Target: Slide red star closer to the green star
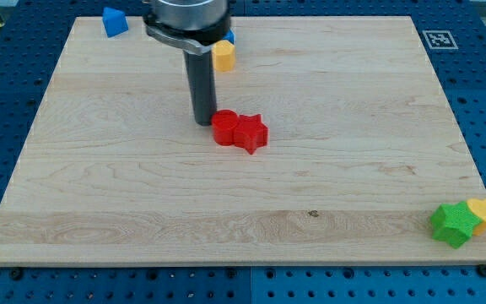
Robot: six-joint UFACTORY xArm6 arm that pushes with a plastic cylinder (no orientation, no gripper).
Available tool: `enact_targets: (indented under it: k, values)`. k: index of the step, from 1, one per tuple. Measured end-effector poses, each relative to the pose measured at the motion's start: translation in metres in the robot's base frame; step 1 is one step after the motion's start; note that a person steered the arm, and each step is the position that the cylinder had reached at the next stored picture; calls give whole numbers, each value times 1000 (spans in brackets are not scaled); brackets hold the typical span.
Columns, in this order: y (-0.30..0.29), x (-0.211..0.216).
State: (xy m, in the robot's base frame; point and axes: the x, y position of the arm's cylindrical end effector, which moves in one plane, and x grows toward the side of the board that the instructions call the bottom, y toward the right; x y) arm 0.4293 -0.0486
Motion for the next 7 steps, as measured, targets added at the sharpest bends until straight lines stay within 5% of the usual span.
enact_targets:
  k: [7]
  values:
    - [145, 64]
